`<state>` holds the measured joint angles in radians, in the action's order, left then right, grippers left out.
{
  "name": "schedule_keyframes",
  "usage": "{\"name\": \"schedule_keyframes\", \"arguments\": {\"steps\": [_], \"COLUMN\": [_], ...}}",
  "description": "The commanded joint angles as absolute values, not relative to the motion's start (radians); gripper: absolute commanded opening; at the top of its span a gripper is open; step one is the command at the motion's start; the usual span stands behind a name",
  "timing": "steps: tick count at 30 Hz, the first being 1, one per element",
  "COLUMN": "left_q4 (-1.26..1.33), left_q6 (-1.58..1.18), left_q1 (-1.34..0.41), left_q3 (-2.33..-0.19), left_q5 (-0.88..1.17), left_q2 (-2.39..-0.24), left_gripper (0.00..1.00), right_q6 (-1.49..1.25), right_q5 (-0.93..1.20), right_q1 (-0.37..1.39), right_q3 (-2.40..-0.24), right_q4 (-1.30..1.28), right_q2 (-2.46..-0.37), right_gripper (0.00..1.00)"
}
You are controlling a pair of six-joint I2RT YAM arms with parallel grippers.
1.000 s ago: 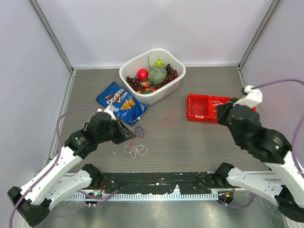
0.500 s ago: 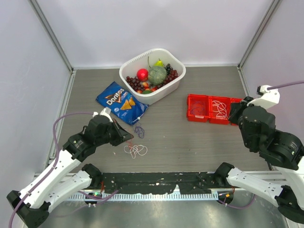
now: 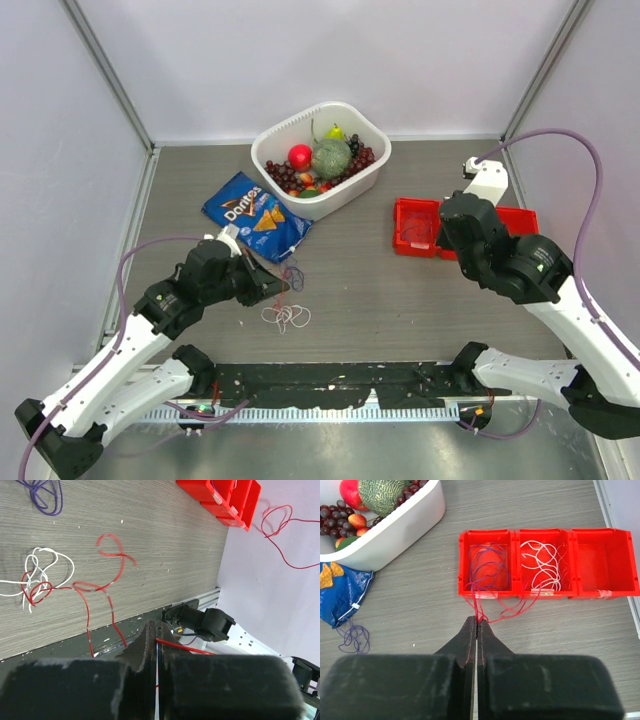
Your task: Untangle the cables
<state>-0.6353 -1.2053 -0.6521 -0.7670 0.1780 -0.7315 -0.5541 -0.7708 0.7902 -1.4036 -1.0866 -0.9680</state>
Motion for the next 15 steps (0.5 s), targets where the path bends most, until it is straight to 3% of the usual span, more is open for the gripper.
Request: {"name": "schedule_keyframes", "arguments": {"steps": [1,15], "left_q4": [-0.58,-0.52], "left_q6": [-1.219,-1.207], "left_q1": [-0.649,-0.649], "left_q3": [-0.802,-0.81], "left_q5": [0.206,0.281], "left_q2": [-0.722,-0.776], "left_gripper": [0.0,0.0], "right_q6": [-0.551,-0.537], "right_q5": [-0.755,-0.677], "right_q1": [0.792,0.741], "right_q3": [-1.485,-1.562], "right_q4": [-1.063,-1.042], "right_q2": [-0.985,-1.054], "right_gripper": [0.01,0.01]}}
